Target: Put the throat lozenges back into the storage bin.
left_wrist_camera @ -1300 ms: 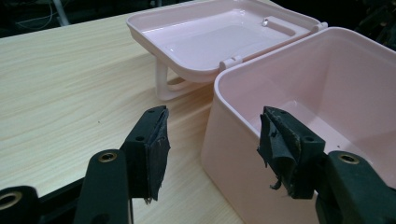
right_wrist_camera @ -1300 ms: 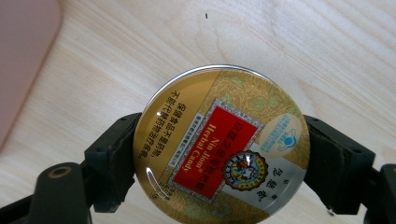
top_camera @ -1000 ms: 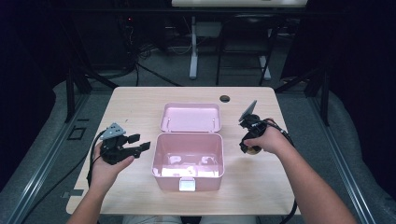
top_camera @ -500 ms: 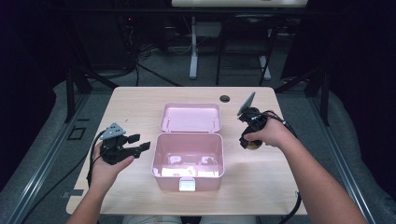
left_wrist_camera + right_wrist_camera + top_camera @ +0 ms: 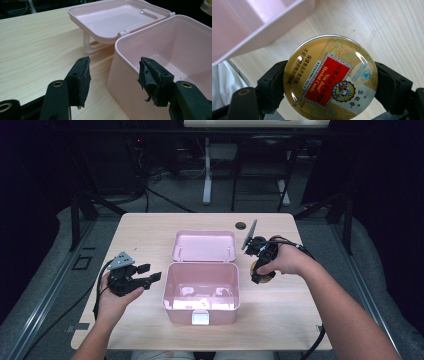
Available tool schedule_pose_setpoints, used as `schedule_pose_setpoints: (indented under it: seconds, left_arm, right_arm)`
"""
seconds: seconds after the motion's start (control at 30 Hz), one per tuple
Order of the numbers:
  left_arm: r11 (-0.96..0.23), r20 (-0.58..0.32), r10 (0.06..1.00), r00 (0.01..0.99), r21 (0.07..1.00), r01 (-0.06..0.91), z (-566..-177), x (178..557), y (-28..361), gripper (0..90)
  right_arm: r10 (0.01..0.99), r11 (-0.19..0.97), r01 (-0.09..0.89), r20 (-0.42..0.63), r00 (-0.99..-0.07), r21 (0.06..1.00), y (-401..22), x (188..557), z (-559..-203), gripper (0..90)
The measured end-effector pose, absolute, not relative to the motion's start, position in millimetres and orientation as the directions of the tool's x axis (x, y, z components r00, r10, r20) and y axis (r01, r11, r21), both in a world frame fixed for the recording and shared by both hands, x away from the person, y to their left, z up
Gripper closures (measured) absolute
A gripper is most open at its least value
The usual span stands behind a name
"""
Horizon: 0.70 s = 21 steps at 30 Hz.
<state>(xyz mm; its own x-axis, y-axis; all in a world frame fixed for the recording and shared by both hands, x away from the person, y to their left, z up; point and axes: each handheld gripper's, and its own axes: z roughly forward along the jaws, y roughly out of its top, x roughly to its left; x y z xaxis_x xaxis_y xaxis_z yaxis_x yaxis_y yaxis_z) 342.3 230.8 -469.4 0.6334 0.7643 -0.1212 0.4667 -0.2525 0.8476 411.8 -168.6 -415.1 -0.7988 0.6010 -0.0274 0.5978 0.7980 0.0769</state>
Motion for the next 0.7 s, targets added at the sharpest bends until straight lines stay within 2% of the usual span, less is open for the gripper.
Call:
schedule_pose_setpoints:
  seconds: [0.7]
  left_arm:
    - [-0.240, -0.131, 0.765, 0.630, 0.850, 0.468, -470.4, 342.8, 231.7, 42.0]
  right_arm:
    - [0.497, 0.866, 0.493, -0.029, -0.867, 0.088, -131.6, 405.3, -403.5, 19.7]
